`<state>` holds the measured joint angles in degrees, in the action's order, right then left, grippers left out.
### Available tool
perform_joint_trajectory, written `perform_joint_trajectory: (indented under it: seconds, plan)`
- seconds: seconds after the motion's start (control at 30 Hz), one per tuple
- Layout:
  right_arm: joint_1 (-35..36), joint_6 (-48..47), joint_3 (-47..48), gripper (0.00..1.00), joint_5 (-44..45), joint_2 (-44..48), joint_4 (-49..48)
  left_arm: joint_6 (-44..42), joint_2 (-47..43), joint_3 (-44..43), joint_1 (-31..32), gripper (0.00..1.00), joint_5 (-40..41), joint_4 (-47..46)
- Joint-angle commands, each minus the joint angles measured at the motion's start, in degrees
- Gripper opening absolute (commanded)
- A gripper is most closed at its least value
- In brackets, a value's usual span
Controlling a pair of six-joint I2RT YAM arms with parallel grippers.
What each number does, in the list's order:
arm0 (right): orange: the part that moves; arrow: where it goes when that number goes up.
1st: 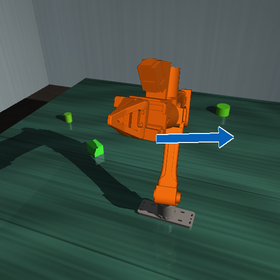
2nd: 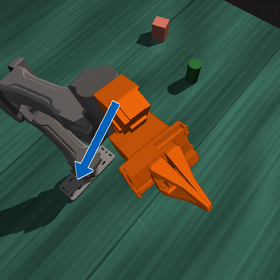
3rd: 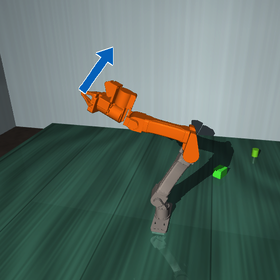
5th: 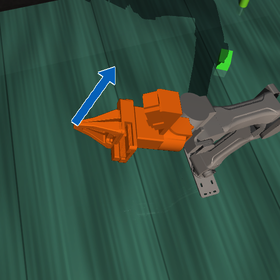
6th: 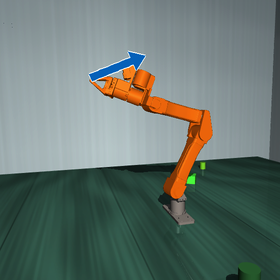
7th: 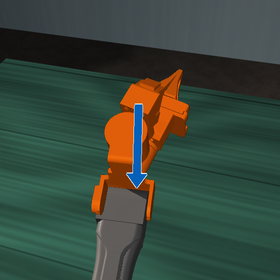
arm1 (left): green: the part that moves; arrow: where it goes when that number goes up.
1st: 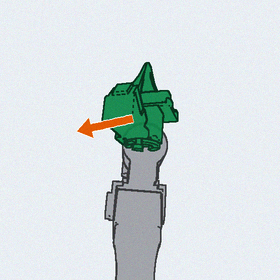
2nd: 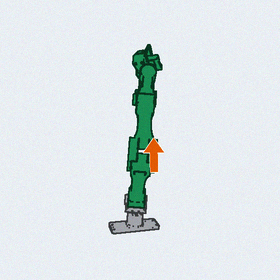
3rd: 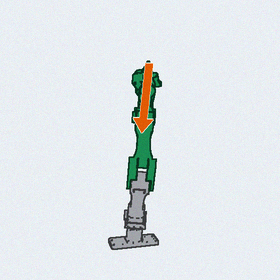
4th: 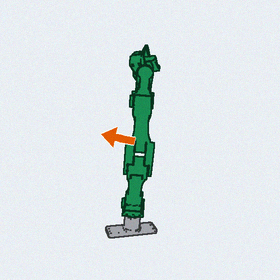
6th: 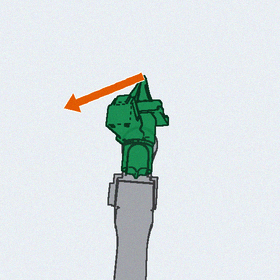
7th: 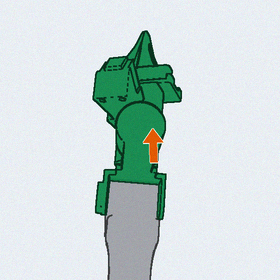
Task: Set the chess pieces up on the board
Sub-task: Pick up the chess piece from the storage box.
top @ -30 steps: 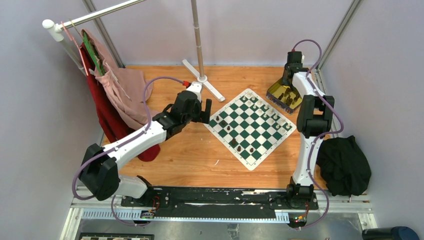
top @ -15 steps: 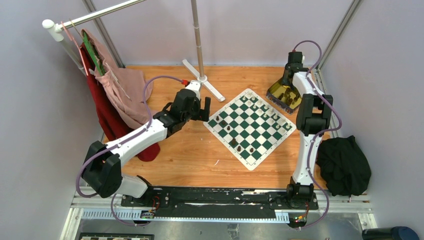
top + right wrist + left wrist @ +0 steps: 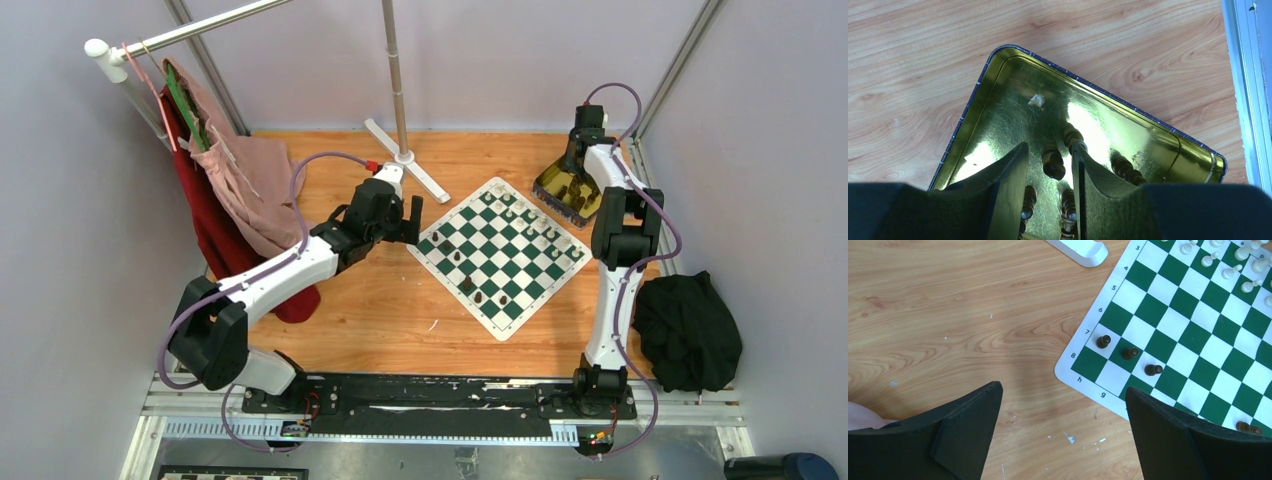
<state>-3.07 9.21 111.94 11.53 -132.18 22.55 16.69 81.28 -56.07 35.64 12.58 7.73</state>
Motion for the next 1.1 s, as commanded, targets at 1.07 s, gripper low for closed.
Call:
perform_joint_trajectory:
  seconds: [1.07]
  plan:
    - [0.3,-0.9,-5.9,0.40,0.3,5.5,0.0,0.9,-0.1,0.2,-0.6,1.00,-1.5,-2.9]
